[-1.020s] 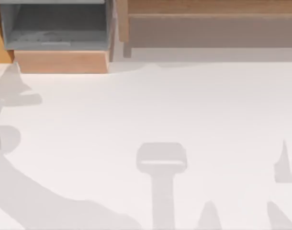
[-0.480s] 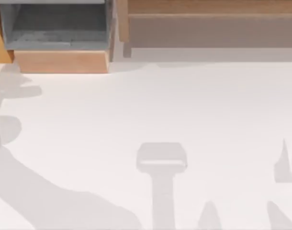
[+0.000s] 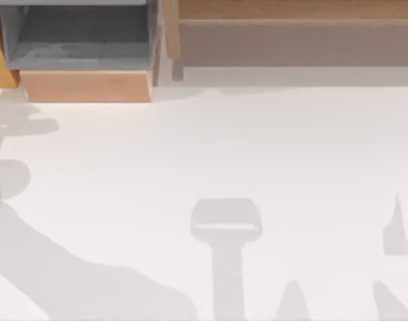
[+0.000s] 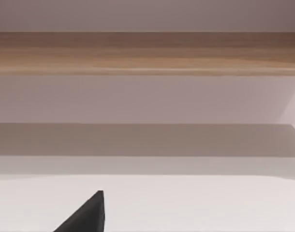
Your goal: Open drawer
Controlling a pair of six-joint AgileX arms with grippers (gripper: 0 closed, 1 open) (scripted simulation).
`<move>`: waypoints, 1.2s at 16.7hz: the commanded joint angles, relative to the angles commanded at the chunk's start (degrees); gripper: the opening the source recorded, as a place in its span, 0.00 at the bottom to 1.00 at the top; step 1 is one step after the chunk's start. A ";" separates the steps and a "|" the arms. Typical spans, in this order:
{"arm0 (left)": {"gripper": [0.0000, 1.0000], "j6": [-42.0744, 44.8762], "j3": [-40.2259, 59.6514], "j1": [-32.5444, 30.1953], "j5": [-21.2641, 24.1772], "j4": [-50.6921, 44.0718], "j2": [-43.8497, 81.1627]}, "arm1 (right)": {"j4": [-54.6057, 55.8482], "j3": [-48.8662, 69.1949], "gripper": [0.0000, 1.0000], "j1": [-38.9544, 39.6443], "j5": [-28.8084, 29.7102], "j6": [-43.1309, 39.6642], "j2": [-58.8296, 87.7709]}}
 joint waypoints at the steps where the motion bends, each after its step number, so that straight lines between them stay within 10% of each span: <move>1: 0.62 0.00 0.00 0.00 0.00 0.00 0.00 | 0.00 0.00 1.00 0.00 0.00 0.00 0.00; 9: 0.02 0.00 0.00 0.00 0.00 0.00 0.00 | 0.00 0.00 1.00 0.00 0.00 0.00 0.00; 20: 0.00 -0.44 -0.87 0.52 0.08 -0.22 0.15 | 0.00 0.00 1.00 0.00 0.00 0.00 0.00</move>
